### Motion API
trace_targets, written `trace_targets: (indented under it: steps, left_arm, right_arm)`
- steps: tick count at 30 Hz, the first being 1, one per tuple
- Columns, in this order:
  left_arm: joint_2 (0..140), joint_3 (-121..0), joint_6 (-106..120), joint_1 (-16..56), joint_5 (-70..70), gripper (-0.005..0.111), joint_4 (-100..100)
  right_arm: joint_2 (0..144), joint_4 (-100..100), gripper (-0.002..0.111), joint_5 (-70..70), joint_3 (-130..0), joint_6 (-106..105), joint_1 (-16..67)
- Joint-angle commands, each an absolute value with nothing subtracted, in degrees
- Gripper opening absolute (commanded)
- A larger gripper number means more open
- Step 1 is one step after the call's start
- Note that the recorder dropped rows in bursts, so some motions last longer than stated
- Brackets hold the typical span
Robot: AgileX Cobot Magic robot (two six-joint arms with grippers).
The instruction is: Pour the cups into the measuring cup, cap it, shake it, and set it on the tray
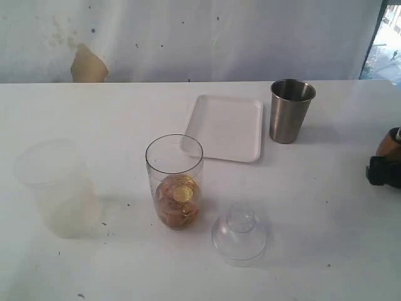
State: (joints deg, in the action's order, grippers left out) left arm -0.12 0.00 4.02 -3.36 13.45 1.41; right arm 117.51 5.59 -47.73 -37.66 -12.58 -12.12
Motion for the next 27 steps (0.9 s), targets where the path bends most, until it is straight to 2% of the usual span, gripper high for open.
trace_targets:
  steps: [1, 14, 18, 19, 20, 25, 27]
  left_arm:
    - [0.0, 0.0, 3.9, -3.3, 13.3, 0.0, 0.9]
    - [0.0, 0.0, 3.9, -3.3, 13.3, 0.0, 0.9]
    - [0.0, 0.0, 3.9, -3.3, 13.3, 0.0, 0.9]
    - [0.0, 0.0, 3.9, -3.3, 13.3, 0.0, 0.9]
    - [0.0, 0.0, 3.9, -3.3, 13.3, 0.0, 0.9]
    - [0.0, 0.0, 3.9, -3.3, 13.3, 0.0, 0.9]
    - [0.0, 0.0, 3.9, -3.3, 13.3, 0.0, 0.9]
  right_arm:
    - [118.9, 5.4, 0.105, -49.4, -38.8, -11.8, -12.6]
    - [120.0, 0.0, 0.103, -52.8, -40.1, -8.4, -12.6]
    - [123.0, -4.1, 0.082, -53.3, -41.9, -5.6, -12.6]
    - [123.5, -5.7, 0.074, -53.8, -42.2, -4.4, -12.6]
    - [124.2, -8.4, 0.056, -55.3, -42.4, -0.9, -12.6]
    - [124.4, -16.3, 0.002, -58.5, -42.8, 3.8, -12.4]
    - [124.4, -20.4, 0.0, -60.9, -42.8, 5.2, -12.4]
